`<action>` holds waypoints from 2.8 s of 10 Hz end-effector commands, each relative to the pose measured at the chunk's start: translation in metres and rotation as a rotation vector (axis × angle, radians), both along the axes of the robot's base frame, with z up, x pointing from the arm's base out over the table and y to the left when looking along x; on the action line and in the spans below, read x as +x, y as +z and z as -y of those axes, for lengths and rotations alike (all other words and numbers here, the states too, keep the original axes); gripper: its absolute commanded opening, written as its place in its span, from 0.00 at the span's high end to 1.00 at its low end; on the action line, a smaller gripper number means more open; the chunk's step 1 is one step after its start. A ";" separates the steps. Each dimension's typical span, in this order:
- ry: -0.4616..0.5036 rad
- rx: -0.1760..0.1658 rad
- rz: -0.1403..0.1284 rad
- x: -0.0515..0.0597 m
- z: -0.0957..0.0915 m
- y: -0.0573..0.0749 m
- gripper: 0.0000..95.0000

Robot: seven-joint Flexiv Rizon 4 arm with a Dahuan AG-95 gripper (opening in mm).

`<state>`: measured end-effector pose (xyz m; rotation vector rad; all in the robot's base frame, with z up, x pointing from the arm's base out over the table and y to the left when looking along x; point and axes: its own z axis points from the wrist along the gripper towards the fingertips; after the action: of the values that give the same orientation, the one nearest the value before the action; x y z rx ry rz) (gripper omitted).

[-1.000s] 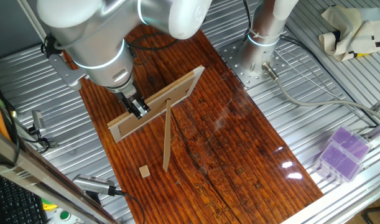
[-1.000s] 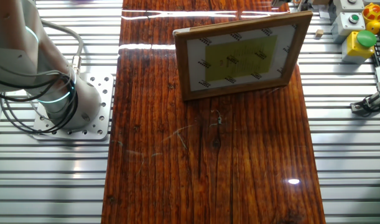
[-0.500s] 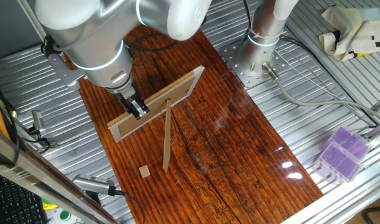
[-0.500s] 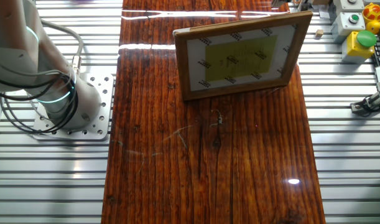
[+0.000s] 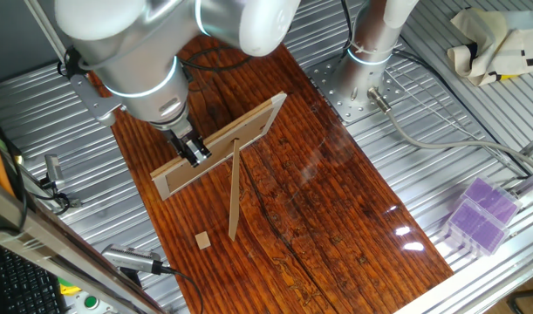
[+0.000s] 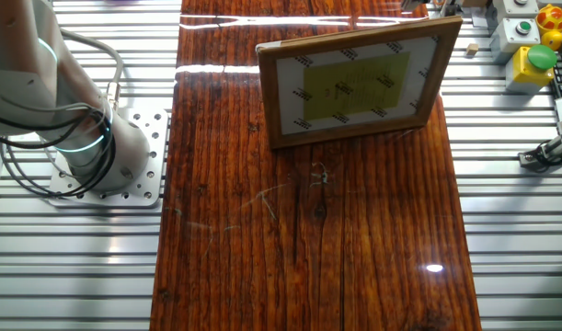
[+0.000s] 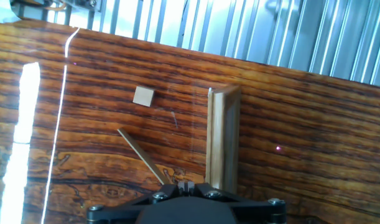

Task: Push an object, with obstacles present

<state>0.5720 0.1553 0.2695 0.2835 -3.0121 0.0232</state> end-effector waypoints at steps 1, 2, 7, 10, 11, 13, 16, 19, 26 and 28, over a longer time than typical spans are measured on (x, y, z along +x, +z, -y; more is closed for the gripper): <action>0.065 0.017 -0.013 0.000 0.000 0.000 1.00; 0.095 0.020 -0.015 0.000 0.000 0.000 1.00; 0.088 0.039 0.000 0.003 -0.003 -0.001 1.00; 0.062 0.032 0.005 0.026 -0.031 -0.022 1.00; 0.054 0.029 0.009 0.031 -0.037 -0.029 1.00; 0.048 0.022 0.014 0.036 -0.045 -0.046 1.00; 0.051 0.021 0.034 0.035 -0.050 -0.071 1.00; 0.051 0.021 0.038 0.043 -0.045 -0.090 1.00; 0.052 0.023 0.044 0.047 -0.049 -0.119 1.00; 0.049 0.020 0.045 0.048 -0.052 -0.124 1.00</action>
<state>0.6222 0.2081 0.1439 0.3630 -3.0478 0.0083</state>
